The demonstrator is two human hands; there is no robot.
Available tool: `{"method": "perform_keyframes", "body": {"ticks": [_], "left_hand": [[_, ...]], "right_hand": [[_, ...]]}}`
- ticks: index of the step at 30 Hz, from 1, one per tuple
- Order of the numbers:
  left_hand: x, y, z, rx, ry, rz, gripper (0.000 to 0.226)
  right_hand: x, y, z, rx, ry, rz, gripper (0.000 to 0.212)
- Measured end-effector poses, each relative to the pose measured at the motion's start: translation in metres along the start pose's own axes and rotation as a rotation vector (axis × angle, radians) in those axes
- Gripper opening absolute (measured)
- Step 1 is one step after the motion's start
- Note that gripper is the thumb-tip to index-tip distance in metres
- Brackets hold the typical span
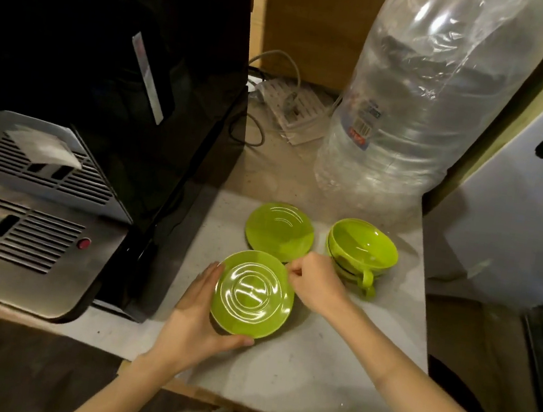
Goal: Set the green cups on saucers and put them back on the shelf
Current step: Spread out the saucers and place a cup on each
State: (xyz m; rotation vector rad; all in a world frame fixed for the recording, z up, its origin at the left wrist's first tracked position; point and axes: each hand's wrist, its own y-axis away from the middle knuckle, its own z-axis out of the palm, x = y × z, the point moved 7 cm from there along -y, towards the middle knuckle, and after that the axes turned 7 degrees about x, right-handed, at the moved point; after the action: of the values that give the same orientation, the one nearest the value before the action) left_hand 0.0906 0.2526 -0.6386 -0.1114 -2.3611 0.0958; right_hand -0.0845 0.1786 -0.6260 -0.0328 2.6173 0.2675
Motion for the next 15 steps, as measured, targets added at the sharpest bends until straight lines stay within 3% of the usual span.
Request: {"method": "perform_keyframes", "body": {"ticks": [15], "left_hand": [[-0.006, 0.006, 0.023, -0.161, -0.136, 0.107, 0.120]], "right_hand": [[0.042, 0.024, 0.033, 0.079, -0.120, 0.148, 0.020]]}}
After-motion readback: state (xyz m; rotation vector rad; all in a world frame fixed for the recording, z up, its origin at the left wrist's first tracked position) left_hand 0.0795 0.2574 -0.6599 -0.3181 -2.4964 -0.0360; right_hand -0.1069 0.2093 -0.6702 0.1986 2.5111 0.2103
